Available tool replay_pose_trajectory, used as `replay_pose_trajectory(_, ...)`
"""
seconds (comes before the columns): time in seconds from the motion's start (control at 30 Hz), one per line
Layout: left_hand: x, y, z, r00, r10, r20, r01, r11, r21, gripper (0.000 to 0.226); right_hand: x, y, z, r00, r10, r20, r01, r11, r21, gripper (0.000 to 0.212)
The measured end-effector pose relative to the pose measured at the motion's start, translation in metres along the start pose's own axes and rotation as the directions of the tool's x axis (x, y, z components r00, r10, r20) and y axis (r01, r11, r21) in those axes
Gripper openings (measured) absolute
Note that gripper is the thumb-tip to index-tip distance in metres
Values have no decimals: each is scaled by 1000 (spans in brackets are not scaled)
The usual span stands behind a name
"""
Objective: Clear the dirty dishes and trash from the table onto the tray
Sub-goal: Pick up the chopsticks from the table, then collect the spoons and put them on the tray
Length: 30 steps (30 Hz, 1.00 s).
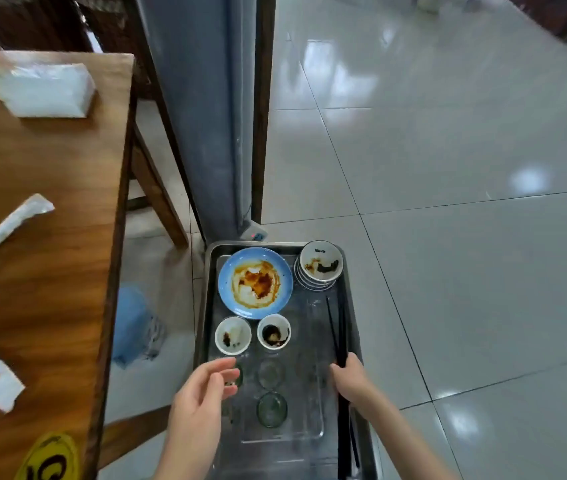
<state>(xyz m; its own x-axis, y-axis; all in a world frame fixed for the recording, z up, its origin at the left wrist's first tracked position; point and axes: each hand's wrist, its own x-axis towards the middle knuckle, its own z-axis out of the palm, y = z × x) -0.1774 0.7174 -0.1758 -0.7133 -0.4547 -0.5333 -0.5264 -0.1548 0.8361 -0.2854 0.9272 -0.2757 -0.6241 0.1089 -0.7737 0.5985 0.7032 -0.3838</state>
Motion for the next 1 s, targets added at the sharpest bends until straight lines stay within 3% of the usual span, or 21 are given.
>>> replay_pose_trajectory(0.17,13,-38,1,999,14,-53,-14,1000,-1,32,41,16,17,1000,10,15,-7,979,-203,26)
replay_pose_trajectory(0.23,17,-48,2,998,23,-62,-22,1000,11,33,53,21,24,1000,-12,-8,10,975,-224,15)
replay_pose_trajectory(0.67,29,-53,4,999,31,-35,-28,995,91,31,62,22,39,963,-135,-232,50,939,-339,23)
replay_pose_trajectory(1.0,24,-41,-5,996,87,-16,-82,975,204,29,51,12,30,948,-240,-209,70,798,-598,44)
